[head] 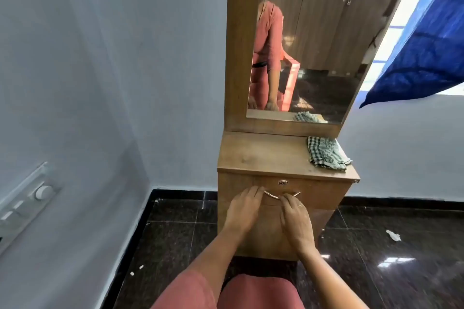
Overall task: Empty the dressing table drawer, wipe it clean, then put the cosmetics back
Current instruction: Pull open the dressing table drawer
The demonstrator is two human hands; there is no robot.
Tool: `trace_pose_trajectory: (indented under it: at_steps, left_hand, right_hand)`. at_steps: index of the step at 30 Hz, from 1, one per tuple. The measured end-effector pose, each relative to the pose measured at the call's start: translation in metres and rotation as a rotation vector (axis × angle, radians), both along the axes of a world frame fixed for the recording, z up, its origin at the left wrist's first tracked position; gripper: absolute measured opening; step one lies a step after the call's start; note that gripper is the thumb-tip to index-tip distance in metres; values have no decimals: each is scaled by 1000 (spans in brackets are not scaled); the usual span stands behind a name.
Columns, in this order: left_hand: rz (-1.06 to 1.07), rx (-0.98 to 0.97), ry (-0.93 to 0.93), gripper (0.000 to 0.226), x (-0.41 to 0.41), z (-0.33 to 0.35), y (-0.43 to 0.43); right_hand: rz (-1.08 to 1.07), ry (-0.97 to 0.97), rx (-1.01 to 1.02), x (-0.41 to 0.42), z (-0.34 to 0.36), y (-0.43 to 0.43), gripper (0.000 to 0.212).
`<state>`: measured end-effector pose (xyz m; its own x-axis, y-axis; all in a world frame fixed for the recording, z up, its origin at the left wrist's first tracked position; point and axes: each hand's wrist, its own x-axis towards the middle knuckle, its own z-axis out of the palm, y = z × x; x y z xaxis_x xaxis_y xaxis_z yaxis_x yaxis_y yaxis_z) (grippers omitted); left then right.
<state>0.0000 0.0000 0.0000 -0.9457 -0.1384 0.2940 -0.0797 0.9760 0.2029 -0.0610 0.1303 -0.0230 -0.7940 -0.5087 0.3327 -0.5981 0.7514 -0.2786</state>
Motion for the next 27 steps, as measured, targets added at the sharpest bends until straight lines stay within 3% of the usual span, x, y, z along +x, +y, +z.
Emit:
trace_pose_trajectory:
  at_steps: [6,10,17,22,27]
  left_hand:
    - [-85,70,-214,58,-41,-21,1]
    - [-99,93,-302,49,-61,-31,0]
    - [-62,103,-216,31,-78,-42,1]
    - [-54,123,-169,27,-77,-44,0]
    - [-57,192,-109,22,-55,-45,13]
  right_hand:
    - [-31,-153,35,-32,-27,-2,33]
    - [-61,-245,-10,-45,-36,-6,34]
    - [-71,-239,-10,-60,-33,-10,18]
    - [-80,-250,88,-59,-29,-6,19]
    - [-103,-198,51,-37,-32,4,15]
